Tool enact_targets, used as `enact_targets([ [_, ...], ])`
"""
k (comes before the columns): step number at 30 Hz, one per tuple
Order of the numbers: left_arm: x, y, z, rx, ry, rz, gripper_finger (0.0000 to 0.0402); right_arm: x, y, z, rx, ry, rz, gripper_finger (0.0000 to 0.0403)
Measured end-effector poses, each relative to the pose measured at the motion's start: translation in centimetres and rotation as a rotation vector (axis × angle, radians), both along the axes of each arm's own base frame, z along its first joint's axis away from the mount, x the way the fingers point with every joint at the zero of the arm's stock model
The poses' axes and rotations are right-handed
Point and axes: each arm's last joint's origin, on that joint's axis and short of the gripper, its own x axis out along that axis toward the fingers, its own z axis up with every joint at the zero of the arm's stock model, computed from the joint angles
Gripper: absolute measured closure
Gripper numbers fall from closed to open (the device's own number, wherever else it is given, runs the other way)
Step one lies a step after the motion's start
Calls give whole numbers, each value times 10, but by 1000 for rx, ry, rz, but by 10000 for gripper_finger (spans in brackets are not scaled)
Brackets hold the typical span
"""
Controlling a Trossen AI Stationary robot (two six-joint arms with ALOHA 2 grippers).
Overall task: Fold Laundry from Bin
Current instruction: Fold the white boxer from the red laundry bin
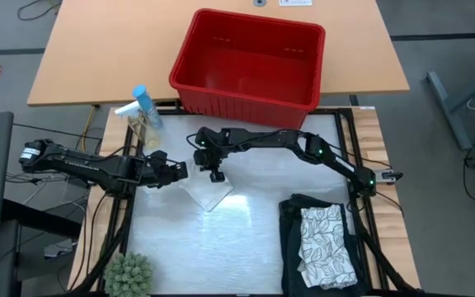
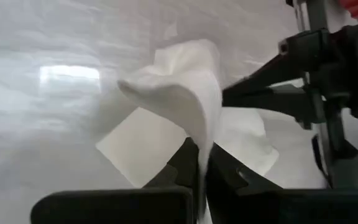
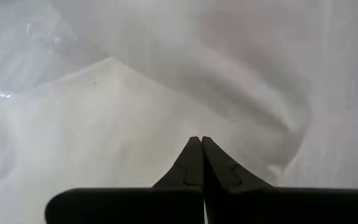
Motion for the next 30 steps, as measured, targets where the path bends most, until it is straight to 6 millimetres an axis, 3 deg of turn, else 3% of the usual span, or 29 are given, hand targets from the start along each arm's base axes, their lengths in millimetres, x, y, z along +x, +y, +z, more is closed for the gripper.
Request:
enact_targets([
  [7, 3, 2, 4, 19, -51, -10, 401, -6, -1, 3, 12, 48, -7, 388],
  [13, 11, 1, 13, 13, -167, -43, 401, -3, -13, 6, -17, -21, -14, 388],
  [21, 9, 1, 10, 2, -131, -52, 401, -4, -37, 10, -25, -83, -68, 388],
  [30, 5, 2, 8, -4, -96, -46, 401, -3, -39, 11, -21, -92, -80, 388],
])
